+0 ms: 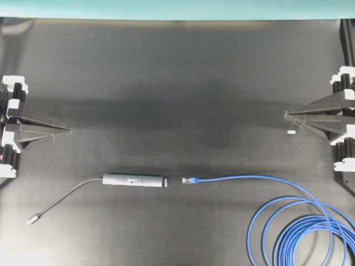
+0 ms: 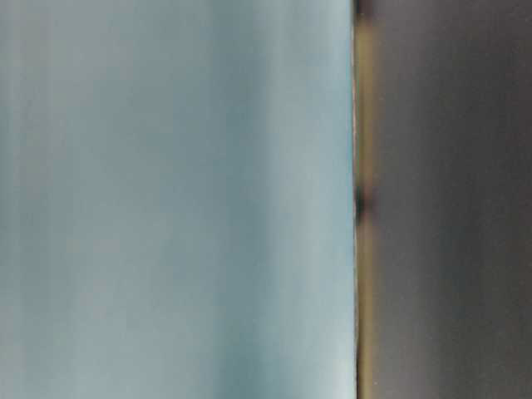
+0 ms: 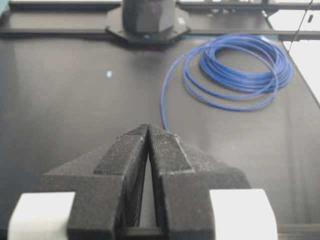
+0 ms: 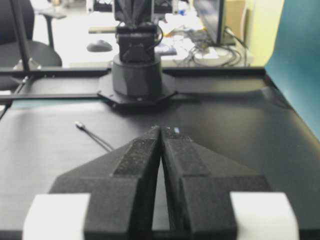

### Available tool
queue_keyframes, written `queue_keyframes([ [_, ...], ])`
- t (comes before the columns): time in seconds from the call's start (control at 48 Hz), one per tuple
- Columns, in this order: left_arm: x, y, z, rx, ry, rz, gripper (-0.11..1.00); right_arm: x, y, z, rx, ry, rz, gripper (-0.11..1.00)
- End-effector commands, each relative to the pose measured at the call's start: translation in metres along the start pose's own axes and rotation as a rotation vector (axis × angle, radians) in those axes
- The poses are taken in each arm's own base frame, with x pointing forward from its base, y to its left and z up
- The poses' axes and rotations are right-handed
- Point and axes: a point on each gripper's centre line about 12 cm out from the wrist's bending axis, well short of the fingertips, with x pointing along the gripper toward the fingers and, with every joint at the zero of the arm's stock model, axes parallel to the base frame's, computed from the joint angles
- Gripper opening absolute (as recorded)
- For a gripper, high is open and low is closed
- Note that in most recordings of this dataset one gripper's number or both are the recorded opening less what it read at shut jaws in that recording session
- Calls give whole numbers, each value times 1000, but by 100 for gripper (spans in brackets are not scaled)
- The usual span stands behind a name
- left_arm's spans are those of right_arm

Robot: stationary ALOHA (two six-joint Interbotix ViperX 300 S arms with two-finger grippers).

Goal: Insert the LAN cable into the hub.
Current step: 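Move both grippers down toward the grey hub and blue cable plug, then close the left gripper around the grey Anker hub body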

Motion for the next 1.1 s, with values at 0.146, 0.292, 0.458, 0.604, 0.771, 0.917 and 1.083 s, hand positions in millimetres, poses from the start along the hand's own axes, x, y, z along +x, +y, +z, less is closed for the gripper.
queue_keyframes([
  [0.146, 24, 3, -7, 47, 286, 8, 0, 21, -3, -22, 84, 274, -29, 1],
  [0.292, 34, 1, -8, 60, 406, -5, 0, 33, -1, -39, 114, 481, -31, 1],
  [0.458, 47, -7, -25, 69, 500, -38, 0, 50, 5, -58, 114, 634, -16, 1],
  [0.604, 62, -14, -39, 60, 463, -65, 0, 71, 14, -73, 103, 714, 12, 1],
  [0.771, 69, -18, -63, 31, 396, -77, 1, 90, 21, -82, 94, 783, 28, 1],
  [0.917, 68, -19, -82, -22, 380, -72, 11, 100, 27, -85, 89, 805, 44, 1],
  [1.083, 62, -21, -104, -85, 378, -70, 60, 101, 33, -84, 99, 804, 56, 1],
])
